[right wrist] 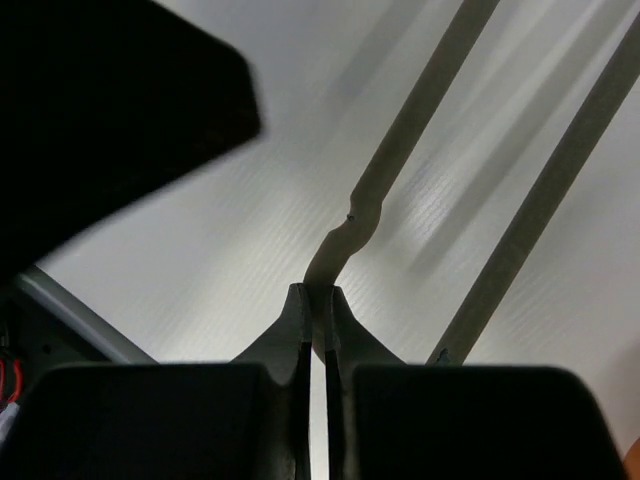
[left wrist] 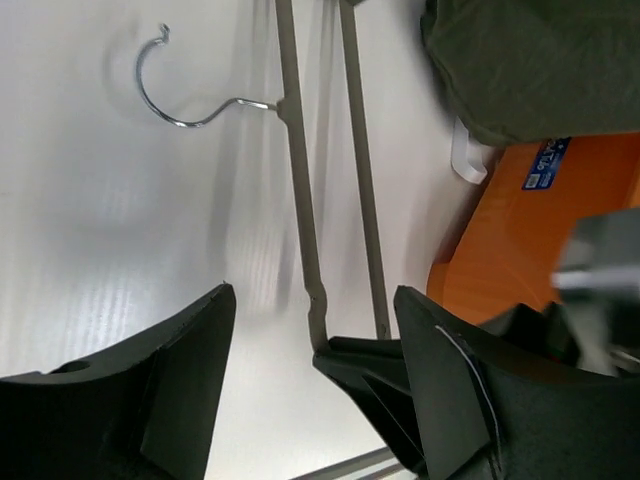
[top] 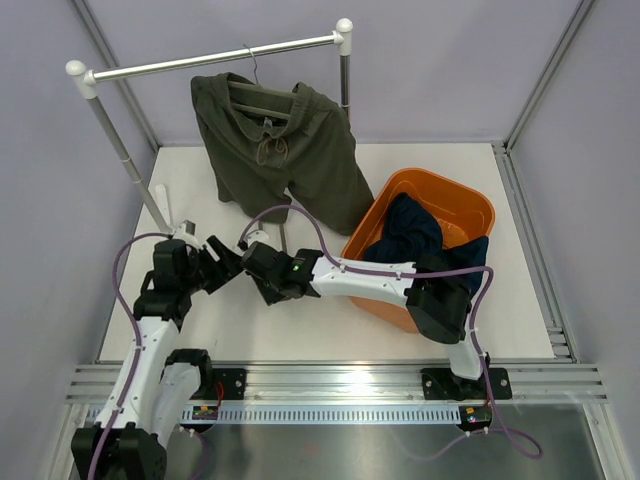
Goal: Remove the shorts from the hanger
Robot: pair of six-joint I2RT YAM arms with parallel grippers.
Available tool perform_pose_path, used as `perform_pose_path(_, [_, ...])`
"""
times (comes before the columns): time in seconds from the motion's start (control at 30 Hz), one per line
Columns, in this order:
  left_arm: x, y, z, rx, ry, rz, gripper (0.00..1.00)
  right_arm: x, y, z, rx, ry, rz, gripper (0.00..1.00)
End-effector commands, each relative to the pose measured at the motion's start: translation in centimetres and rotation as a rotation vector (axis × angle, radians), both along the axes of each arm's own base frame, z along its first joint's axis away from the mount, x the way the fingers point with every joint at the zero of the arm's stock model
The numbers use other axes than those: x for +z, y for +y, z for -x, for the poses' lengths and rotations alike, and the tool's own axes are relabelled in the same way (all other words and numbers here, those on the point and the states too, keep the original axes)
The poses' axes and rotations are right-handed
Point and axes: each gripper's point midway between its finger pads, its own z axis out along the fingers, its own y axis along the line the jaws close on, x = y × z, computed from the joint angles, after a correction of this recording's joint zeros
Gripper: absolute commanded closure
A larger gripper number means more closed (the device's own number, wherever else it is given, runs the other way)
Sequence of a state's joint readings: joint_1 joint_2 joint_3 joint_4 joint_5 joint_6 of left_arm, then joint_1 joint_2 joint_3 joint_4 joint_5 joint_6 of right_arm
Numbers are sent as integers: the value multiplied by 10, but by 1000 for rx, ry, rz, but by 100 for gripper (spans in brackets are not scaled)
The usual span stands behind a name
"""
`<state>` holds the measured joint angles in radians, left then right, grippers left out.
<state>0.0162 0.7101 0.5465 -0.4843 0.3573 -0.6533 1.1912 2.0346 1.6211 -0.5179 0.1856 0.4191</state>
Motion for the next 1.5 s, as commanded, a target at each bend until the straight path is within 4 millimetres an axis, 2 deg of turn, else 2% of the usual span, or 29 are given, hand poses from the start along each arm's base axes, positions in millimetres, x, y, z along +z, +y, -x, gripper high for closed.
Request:
perform_pose_path(0.0, [30, -27, -24, -65, -152, 119, 30, 37, 3, -7, -30, -48, -80, 100])
perform_pose_path(0.17, [9, -38, -33, -57, -97, 183, 30, 46, 3, -9, -37, -60, -87, 100])
perform_pose_path(0.2, [13, -40, -38, -56, -128, 197, 30, 47, 3, -8, -35, -61, -87, 100])
perform_pose_path(0.3, [4, -42, -43, -37, -104, 225, 30, 48, 4, -9, -34, -61, -81, 100])
perform_pose_path(0.47, [-10, -37, -46, 27, -83, 222, 30, 50, 6, -11, -40, -64, -80, 100])
perform_pose_path(0.63, [-15, -31, -44, 78, -86, 229, 31, 51, 5, -13, -44, -68, -71, 100])
perform_pose_path(0.83, [-11, -24, -49, 114, -94, 213, 30, 51, 4, -14, -45, -66, -65, 100])
perform_pose_path(0.93, [-10, -28, -52, 94, -90, 230, 30, 49, 4, -14, -45, -64, -59, 100])
perform_pose_path(1.23, [-30, -34, -54, 120, -59, 297, 32, 57, 9, -18, -46, -71, -71, 100])
perform_pose_path(1.47, [-31, -42, -59, 126, -65, 320, 32, 58, 8, -22, -62, -80, -56, 100])
